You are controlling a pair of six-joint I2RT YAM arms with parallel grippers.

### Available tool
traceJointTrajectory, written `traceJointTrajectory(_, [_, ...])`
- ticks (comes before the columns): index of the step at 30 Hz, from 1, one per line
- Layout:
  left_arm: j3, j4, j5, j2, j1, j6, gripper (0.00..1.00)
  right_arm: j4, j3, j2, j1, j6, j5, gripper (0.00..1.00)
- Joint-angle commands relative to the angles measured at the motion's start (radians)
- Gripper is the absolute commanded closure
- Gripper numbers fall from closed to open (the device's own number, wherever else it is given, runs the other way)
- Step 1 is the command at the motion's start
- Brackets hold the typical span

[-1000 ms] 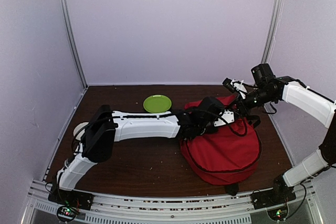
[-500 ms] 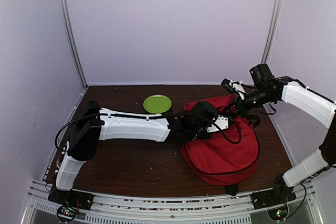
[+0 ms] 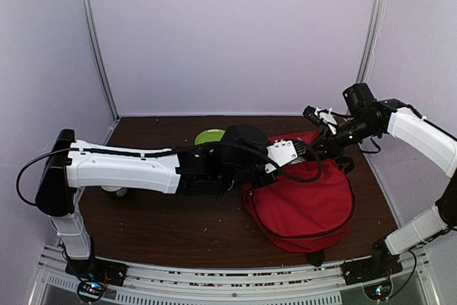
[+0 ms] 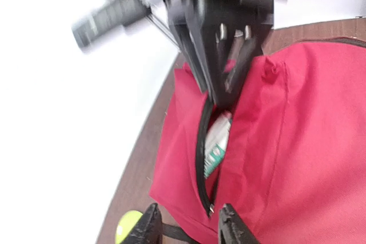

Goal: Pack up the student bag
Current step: Move the student bag to the center of the board.

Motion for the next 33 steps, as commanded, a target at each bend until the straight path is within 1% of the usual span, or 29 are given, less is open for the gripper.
traceJointTrajectory(1, [-0.065, 0.012, 0.016, -0.018, 0.010, -0.206, 0.57, -0.135, 0.076, -0.100, 0.000, -0.095, 0.011, 0.74])
traceJointTrajectory(3, [-0.073, 0.002, 0.011, -0.016, 0.019, -0.290, 0.53, -0.181, 0.082, -0.134, 0.009, -0.136, 0.015, 0.75])
traceJointTrajectory(7, [-0.106, 0.015, 0.017, -0.026, 0.041, -0.430, 0.46, -0.246, 0.066, -0.174, 0.048, -0.225, 0.091, 0.79])
traceJointTrajectory(8, [-0.118, 0.023, 0.021, -0.033, 0.046, -0.453, 0.41, -0.255, 0.056, -0.178, 0.060, -0.240, 0.114, 0.79])
traceJointTrajectory(10, [-0.135, 0.031, 0.022, -0.043, 0.057, -0.498, 0.28, -0.253, 0.034, -0.180, 0.101, -0.293, 0.202, 0.79])
traceJointTrajectory(12, [-0.148, 0.025, 0.057, -0.053, 0.075, -0.545, 0.21, -0.222, 0.011, -0.176, 0.165, -0.297, 0.316, 0.79])
traceJointTrajectory(13, [-0.154, 0.023, 0.087, -0.058, 0.092, -0.574, 0.16, -0.213, 0.005, -0.169, 0.185, -0.298, 0.374, 0.79])
traceJointTrajectory(14, [-0.164, 0.023, 0.118, -0.063, 0.107, -0.603, 0.12, -0.202, 0.003, -0.160, 0.203, -0.297, 0.408, 0.79])
traceJointTrajectory(15, [-0.175, 0.026, 0.154, -0.069, 0.123, -0.635, 0.10, -0.192, 0.007, -0.147, 0.217, -0.292, 0.434, 0.79])
traceJointTrajectory(16, [-0.191, 0.033, 0.185, -0.076, 0.137, -0.663, 0.10, -0.185, 0.013, -0.132, 0.228, -0.285, 0.452, 0.77])
traceJointTrajectory(17, [-0.211, 0.048, 0.219, -0.082, 0.151, -0.687, 0.11, -0.179, 0.022, -0.112, 0.238, -0.274, 0.468, 0.73])
traceJointTrajectory(19, [-0.254, 0.092, 0.263, -0.094, 0.166, -0.710, 0.19, -0.165, 0.044, -0.064, 0.253, -0.258, 0.490, 0.69])
traceJointTrajectory(21, [-0.277, 0.105, 0.264, -0.099, 0.169, -0.722, 0.22, -0.170, 0.079, -0.011, 0.267, -0.257, 0.496, 0.67])
traceJointTrajectory(23, [-0.295, 0.115, 0.255, -0.103, 0.169, -0.742, 0.23, -0.162, 0.109, 0.036, 0.281, -0.222, 0.489, 0.64])
traceJointTrajectory(29, [-0.378, 0.179, 0.240, -0.145, 0.175, -0.799, 0.23, -0.114, 0.163, 0.145, 0.344, -0.202, 0.474, 0.58])
traceJointTrajectory(33, [-0.414, 0.209, 0.245, -0.159, 0.178, -0.817, 0.23, -0.064, 0.173, 0.202, 0.377, -0.197, 0.520, 0.55])
